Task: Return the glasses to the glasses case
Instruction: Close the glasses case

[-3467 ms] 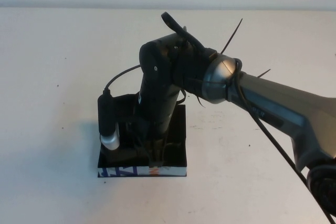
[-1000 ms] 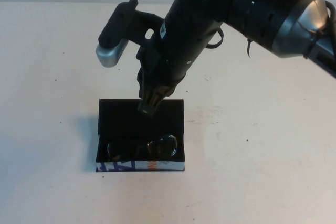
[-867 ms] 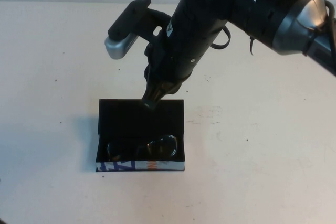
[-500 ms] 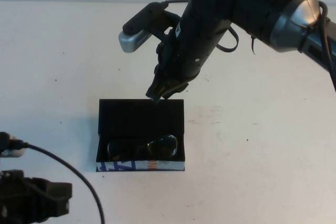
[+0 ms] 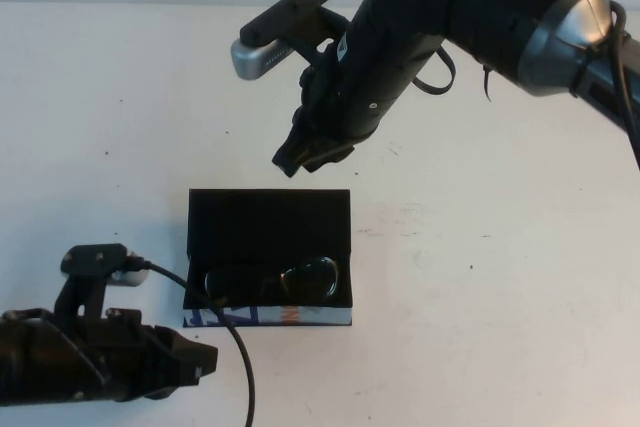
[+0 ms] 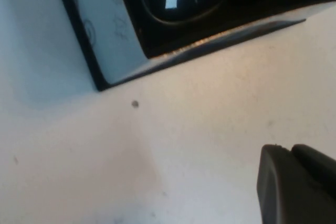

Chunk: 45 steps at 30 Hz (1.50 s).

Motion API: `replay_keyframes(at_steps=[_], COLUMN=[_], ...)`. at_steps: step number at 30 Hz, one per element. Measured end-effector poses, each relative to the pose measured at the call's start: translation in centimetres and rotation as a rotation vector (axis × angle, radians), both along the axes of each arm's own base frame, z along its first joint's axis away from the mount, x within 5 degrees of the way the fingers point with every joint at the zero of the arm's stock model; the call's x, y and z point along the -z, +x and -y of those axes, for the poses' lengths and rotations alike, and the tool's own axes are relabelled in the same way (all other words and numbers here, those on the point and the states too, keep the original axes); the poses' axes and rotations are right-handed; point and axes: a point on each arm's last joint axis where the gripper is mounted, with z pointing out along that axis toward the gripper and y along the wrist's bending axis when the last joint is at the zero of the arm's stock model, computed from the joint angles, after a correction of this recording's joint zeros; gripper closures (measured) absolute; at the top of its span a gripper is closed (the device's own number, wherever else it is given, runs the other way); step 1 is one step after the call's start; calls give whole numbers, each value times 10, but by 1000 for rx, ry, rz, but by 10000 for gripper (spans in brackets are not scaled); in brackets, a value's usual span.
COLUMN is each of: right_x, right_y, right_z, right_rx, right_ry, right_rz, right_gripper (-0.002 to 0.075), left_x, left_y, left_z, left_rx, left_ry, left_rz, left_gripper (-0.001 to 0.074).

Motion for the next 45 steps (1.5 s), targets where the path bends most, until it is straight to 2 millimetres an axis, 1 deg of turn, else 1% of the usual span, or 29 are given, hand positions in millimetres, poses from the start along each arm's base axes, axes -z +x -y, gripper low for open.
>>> replay_keyframes(at_steps=[4,9,13,20,31,39,45], right_x=[8,17,27,50,76,102,102], right_y=[14,27,36,50,75,76,71], right_z=[3,5,7,-1,-17,-21,-21], right_rx=[61,109,134,154,153,132,118], right_ry=[44,120,137,142,150,89,89], right_rz=[-6,-40,-48,-46,-40,-136,-213], right_gripper=[737,737,737,737,737,737,737], left_x=[16,25,26,23,24,24,24], left_y=[12,23,28,36,38,38,41], left_z=[3,8,11,10,9,8,8], left_rx=[21,74,117,126,123,125,117], left_ry=[-1,-6,-5,32,54,63,79], left_rz=[43,64,101,152,160,167,173], left_gripper=[736,736,736,736,736,736,736])
